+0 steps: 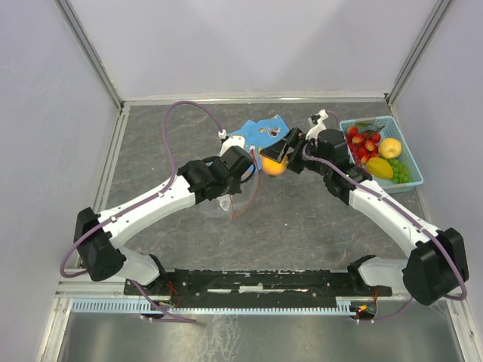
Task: Place the food in the zip-top bag and seal the zipper
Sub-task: Place the fake fruit in the zipper food storage bag.
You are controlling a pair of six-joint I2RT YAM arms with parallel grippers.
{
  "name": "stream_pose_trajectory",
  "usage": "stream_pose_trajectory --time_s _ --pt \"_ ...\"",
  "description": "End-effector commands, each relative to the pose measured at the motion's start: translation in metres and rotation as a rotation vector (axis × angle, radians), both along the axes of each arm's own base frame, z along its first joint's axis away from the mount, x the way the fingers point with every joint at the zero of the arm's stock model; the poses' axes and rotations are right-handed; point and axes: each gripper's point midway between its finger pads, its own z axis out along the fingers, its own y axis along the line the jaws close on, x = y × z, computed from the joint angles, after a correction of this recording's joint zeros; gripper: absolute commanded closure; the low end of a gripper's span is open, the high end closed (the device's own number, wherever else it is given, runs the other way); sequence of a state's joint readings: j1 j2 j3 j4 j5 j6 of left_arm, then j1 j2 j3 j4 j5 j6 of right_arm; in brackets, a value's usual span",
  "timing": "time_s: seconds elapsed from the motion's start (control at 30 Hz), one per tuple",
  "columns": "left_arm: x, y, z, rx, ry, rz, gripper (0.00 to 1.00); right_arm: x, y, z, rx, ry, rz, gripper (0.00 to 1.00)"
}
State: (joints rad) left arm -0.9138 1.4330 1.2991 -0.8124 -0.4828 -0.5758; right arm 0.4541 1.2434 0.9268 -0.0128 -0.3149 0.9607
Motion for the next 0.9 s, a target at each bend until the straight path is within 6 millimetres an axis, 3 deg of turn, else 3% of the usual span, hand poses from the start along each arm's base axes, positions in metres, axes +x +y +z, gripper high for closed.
stream_pose_trajectory --time_s 0.0,0.23,0.53,0.73,0.87 --pt "0.004 -0.014 0.035 -0.159 -0.046 0.031 0.97 0.0 0.035 0.03 0.131 -0.07 0.056 0.33" --pt "-0.001 -0.029 0.04 -0.248 -0.028 0.001 0.97 -0.017 0.07 0.003 0.106 -0.023 0.117 0.33" --pt "-0.003 -0.028 0.05 -0.361 -0.046 0.042 0.97 -0.019 0.06 -0.052 -0.007 0.059 0.058 0.33" --pt "-0.002 -0.027 0.045 -0.435 -0.02 0.053 0.97 -0.022 0.05 -0.074 -0.08 0.082 0.027 0.31" --pt "-0.003 -0.034 0.045 -0.449 -0.014 0.016 0.97 -0.024 0.058 -0.076 -0.097 0.081 0.057 0.29"
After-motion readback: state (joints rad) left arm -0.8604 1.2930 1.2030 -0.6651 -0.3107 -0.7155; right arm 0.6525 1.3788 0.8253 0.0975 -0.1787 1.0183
